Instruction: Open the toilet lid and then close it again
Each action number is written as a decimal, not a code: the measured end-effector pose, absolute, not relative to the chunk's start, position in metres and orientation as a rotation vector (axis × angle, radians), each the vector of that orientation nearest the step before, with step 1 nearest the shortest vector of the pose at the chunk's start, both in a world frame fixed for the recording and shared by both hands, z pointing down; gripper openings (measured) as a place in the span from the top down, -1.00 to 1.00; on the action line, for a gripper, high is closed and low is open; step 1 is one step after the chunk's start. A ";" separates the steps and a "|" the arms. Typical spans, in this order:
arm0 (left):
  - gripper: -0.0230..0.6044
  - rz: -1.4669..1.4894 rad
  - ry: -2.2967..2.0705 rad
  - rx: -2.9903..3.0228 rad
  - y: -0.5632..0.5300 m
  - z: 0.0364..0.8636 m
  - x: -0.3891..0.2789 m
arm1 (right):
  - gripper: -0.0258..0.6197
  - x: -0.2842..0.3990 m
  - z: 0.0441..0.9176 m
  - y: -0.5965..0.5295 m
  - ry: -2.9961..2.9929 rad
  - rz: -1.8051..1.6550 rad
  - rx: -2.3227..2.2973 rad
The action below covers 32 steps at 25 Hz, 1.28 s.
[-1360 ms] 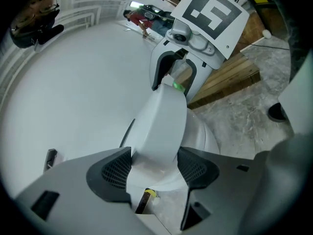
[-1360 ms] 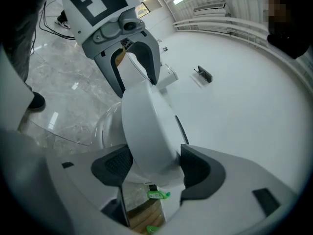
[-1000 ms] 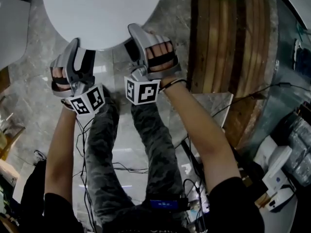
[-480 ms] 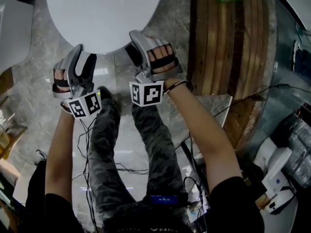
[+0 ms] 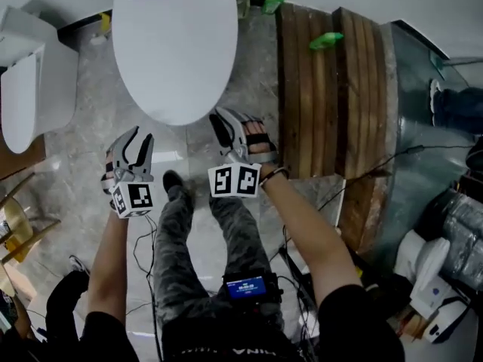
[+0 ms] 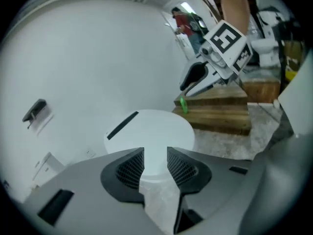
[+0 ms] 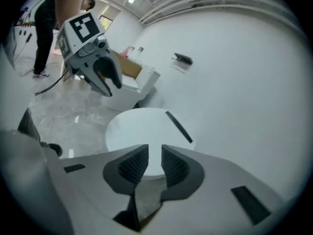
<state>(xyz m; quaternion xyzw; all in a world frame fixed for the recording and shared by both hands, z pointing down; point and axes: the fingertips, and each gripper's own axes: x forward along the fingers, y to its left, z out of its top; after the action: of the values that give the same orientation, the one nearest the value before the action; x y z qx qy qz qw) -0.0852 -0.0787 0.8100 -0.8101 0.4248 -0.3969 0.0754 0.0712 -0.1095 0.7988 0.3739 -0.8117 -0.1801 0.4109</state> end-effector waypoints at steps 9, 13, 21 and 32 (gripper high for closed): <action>0.90 -0.857 1.311 -2.835 -0.087 0.597 -0.072 | 0.87 0.047 0.623 -0.123 -2.238 0.293 1.089; 0.90 -0.693 1.198 -3.107 -0.067 0.530 -0.078 | 0.88 0.023 0.548 -0.112 -2.397 0.591 0.978; 0.90 -0.320 1.157 -3.263 -0.042 0.427 -0.106 | 0.88 0.024 0.437 -0.090 -2.609 0.783 1.015; 0.90 -0.165 0.955 -3.423 -0.019 0.416 -0.113 | 0.88 0.013 0.429 -0.057 -2.560 0.802 1.124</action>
<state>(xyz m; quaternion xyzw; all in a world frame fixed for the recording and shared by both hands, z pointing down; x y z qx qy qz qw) -0.1128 -0.0191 0.4155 -0.9415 0.2626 -0.0455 -0.2063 0.0126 -0.0571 0.4286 0.3839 -0.8741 0.2738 0.1164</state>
